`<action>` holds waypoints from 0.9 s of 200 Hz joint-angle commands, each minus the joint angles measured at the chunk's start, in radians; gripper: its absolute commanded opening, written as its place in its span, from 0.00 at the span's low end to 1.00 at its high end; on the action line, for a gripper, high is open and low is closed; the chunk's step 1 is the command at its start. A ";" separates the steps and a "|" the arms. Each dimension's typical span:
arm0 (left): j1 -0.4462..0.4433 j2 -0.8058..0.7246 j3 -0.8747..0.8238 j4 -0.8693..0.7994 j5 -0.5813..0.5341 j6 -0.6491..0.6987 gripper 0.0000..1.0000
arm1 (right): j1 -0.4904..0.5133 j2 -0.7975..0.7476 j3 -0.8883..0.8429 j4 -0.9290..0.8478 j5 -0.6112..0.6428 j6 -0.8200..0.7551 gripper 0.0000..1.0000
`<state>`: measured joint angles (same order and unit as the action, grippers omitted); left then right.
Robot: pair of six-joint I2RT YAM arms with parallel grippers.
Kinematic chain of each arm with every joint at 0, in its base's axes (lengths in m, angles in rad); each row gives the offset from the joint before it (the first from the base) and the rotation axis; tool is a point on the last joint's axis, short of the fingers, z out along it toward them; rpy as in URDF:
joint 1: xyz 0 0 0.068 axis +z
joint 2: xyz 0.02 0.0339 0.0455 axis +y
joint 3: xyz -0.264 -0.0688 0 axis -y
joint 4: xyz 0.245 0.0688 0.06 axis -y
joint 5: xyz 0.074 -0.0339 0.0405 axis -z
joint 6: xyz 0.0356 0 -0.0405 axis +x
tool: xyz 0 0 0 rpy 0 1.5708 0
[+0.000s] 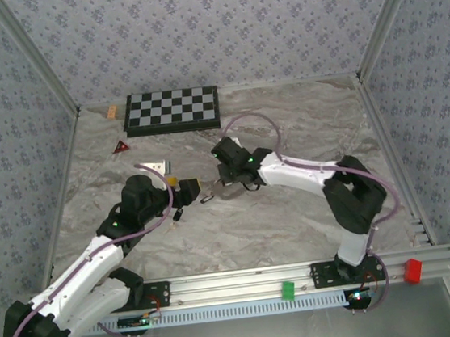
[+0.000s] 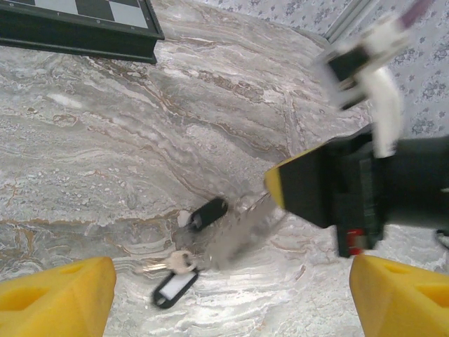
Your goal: Put the keys on the keyring
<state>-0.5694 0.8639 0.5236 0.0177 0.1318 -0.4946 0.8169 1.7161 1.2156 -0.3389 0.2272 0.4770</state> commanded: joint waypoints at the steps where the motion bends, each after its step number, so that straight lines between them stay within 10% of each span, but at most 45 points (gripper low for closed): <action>1: 0.008 -0.009 0.075 0.011 0.027 0.008 0.85 | -0.002 -0.134 -0.076 0.156 -0.060 -0.143 0.00; 81: 0.008 0.038 0.242 0.055 0.223 0.043 0.75 | -0.151 -0.518 -0.387 0.617 -0.559 -0.323 0.00; 180: -0.043 0.203 0.325 0.260 0.430 -0.025 0.46 | -0.337 -0.468 -0.487 1.251 -1.044 0.181 0.00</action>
<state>-0.5797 1.0546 0.7849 0.1921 0.5045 -0.5236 0.4732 1.2133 0.7185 0.6872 -0.6868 0.4953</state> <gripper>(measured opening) 0.489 0.038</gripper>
